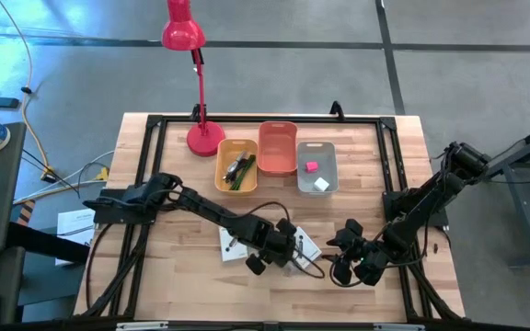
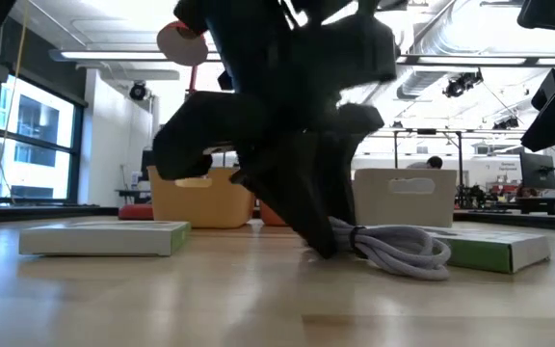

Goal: Pick and place items into bin
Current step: Put the purple charger cable into the yellow bin

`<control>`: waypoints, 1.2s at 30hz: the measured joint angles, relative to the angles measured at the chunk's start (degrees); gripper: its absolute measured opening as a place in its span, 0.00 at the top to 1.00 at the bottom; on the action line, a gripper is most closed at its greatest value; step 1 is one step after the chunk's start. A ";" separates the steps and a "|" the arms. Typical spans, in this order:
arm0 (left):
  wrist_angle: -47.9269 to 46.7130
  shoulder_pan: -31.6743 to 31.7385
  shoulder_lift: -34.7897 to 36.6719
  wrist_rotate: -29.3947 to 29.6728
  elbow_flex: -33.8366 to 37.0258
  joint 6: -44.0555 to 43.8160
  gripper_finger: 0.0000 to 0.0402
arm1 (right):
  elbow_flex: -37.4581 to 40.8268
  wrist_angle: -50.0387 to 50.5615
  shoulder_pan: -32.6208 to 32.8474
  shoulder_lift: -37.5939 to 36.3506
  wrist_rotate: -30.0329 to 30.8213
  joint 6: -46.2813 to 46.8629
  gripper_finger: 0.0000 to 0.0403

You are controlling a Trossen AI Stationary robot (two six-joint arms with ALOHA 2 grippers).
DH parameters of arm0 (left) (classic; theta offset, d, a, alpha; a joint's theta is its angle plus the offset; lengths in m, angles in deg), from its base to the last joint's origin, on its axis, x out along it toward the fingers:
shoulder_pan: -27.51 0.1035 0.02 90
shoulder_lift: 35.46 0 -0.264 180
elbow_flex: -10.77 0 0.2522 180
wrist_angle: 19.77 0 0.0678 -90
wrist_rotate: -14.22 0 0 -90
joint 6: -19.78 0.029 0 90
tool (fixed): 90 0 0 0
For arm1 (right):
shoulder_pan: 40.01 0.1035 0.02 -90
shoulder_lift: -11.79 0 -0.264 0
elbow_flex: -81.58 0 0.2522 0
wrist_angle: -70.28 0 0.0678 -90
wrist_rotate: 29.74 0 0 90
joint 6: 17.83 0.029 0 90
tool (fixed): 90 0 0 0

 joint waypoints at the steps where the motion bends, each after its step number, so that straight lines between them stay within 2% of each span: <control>1: -0.20 0.20 -0.01 -1.30 0.01 -0.30 0.72 | 0.00 0.00 0.00 0.00 0.00 0.04 0.51; 11: -1.74 0.56 -0.31 -6.54 -0.08 -0.69 0.77 | 0.00 -0.02 0.00 0.00 -0.01 0.15 0.51; 19: -3.98 0.38 0.20 -8.48 -0.16 -2.37 0.90 | 0.00 0.62 -0.01 0.00 -0.03 0.04 0.51; 23: -9.12 0.38 0.20 -8.46 -3.32 -2.30 0.96 | 0.00 0.83 -0.01 0.00 -0.40 0.04 0.51; 26: -11.42 0.39 0.20 -7.30 -5.33 -2.26 0.97 | 0.00 0.83 -0.01 0.00 -0.45 0.02 0.51; 32: -20.23 0.42 0.16 -3.46 -12.02 -0.12 0.91 | 0.00 0.83 0.01 0.00 -0.59 0.02 0.51; 36: -27.37 0.87 0.16 0.67 -17.07 0.75 0.93 | 0.00 1.19 0.01 0.00 -1.28 0.00 0.51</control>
